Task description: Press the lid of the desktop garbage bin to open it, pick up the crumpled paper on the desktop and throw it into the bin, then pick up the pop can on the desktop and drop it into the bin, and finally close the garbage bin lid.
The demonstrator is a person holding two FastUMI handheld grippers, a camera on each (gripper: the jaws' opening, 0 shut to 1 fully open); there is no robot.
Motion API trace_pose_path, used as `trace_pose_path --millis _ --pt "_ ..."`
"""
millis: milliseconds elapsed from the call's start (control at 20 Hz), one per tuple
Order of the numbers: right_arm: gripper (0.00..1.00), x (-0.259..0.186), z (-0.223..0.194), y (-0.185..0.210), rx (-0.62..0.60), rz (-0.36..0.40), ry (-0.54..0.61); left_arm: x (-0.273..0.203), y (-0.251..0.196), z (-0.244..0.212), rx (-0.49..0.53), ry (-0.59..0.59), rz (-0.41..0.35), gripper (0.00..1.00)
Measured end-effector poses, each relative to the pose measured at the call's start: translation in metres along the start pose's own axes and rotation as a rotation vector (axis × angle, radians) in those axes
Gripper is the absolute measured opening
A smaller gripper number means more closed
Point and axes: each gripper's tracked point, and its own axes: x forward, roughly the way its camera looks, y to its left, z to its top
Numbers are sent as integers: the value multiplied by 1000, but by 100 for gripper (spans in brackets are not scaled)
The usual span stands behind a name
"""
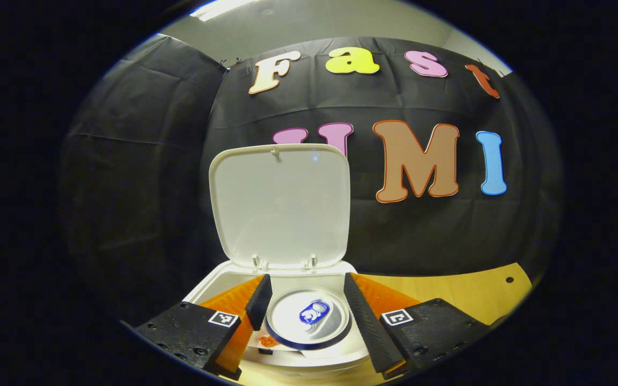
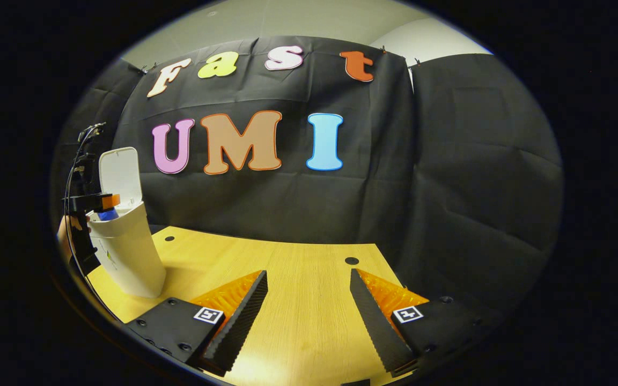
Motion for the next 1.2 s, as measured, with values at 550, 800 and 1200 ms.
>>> trace_pose_path --millis 550,800,1200 --pt "98 11 5 28 -52 163 -51 -27 -3 123 20 -219 -17 92" --pt "99 15 1 35 -17 171 -38 -11 4 192 51 -296 -20 91" --pt "99 15 1 27 10 104 -33 59 10 195 -5 -184 -64 90"
